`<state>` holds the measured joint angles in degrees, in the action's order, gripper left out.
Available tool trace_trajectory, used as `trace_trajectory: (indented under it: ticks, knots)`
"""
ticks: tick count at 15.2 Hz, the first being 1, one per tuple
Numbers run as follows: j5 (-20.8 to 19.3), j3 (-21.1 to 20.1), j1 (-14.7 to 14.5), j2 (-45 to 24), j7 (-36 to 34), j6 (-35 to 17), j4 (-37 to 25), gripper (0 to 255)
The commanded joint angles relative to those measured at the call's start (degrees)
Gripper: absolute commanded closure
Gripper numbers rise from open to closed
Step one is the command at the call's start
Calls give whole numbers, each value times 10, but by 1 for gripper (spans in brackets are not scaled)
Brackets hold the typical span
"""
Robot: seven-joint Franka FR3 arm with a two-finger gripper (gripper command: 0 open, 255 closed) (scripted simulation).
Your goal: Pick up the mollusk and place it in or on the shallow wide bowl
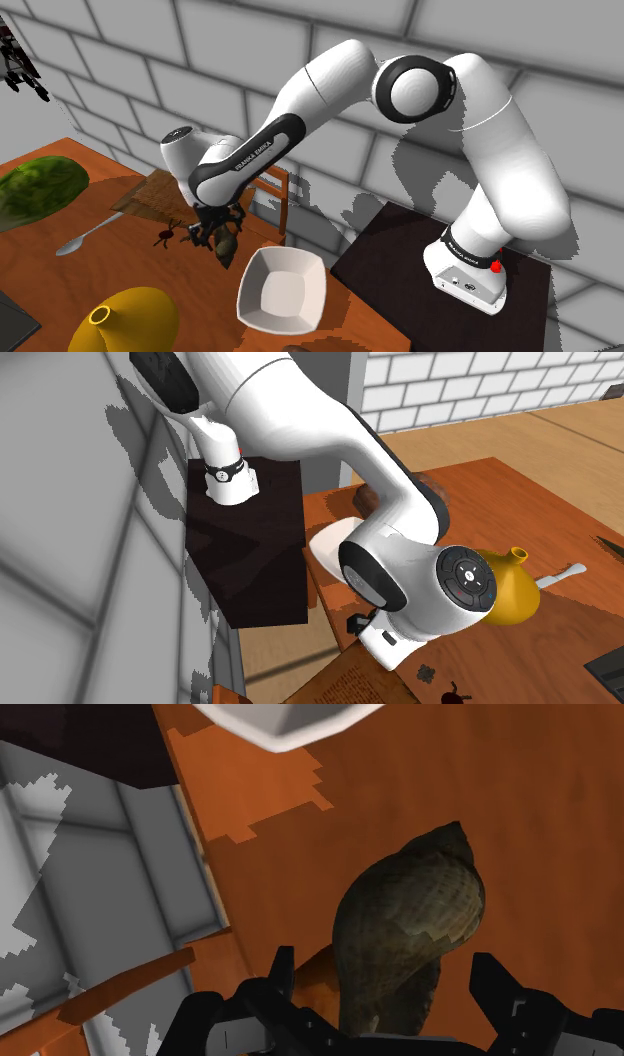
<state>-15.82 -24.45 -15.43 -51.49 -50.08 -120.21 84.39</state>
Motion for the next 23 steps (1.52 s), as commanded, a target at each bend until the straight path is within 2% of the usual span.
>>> trace_trajectory:
  ticks: [1, 7, 8, 17, 23]
  knots:
    - [-1, 1, -1, -3, -1, -4, 1, 0]
    - [-1, 1, -1, -3, -1, -4, 1, 0]
    - [-1, 1, -1, -3, -1, -4, 1, 255]
    - [-1, 1, -1, -3, -1, -4, 1, 255]
    - [8, -8, 6, 29, 1, 20, 8, 255]
